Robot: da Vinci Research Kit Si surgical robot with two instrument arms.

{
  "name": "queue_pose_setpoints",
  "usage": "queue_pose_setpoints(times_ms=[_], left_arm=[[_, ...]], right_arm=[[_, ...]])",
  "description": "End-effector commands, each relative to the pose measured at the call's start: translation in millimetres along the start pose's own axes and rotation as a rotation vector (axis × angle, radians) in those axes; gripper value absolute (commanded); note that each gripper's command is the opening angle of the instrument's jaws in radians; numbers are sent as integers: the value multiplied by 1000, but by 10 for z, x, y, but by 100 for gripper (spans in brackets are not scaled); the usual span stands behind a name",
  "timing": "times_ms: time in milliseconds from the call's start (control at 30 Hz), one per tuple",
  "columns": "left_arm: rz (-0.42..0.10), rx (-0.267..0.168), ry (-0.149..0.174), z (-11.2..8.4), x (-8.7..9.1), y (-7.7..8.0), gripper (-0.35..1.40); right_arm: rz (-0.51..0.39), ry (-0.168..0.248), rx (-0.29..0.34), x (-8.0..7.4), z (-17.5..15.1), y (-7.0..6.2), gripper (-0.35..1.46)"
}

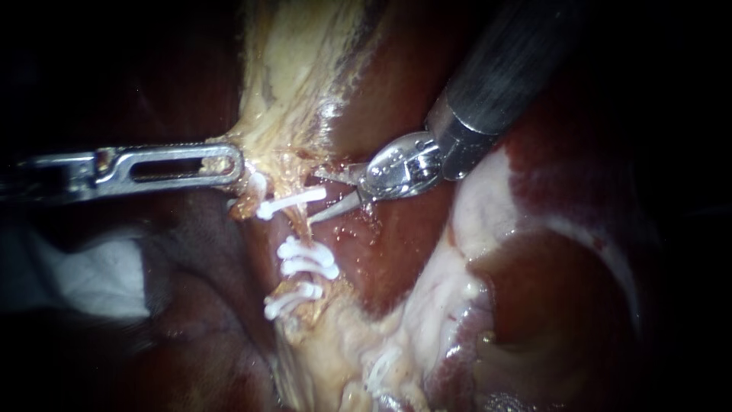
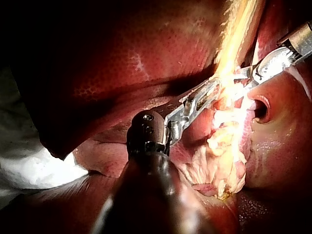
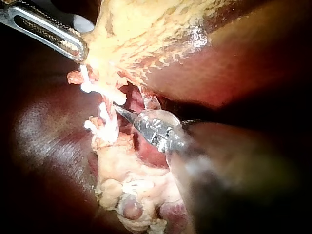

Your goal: Go to the cutting position right tube

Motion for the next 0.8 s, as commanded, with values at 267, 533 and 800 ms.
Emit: queue_pose_setpoints(times_ms=[267, 533, 800], left_arm=[[0, -1, 0, 0, 0, 0, -35], [0, -1, 0, 0, 0, 0, -35], [0, 0, 0, 0, 0, 0, -35]], right_arm=[[0, 0, 0, 0, -1, 0, 125], [0, 0, 0, 0, -1, 0, 125], [-2, 0, 0, -4, -9, -2, 125]])
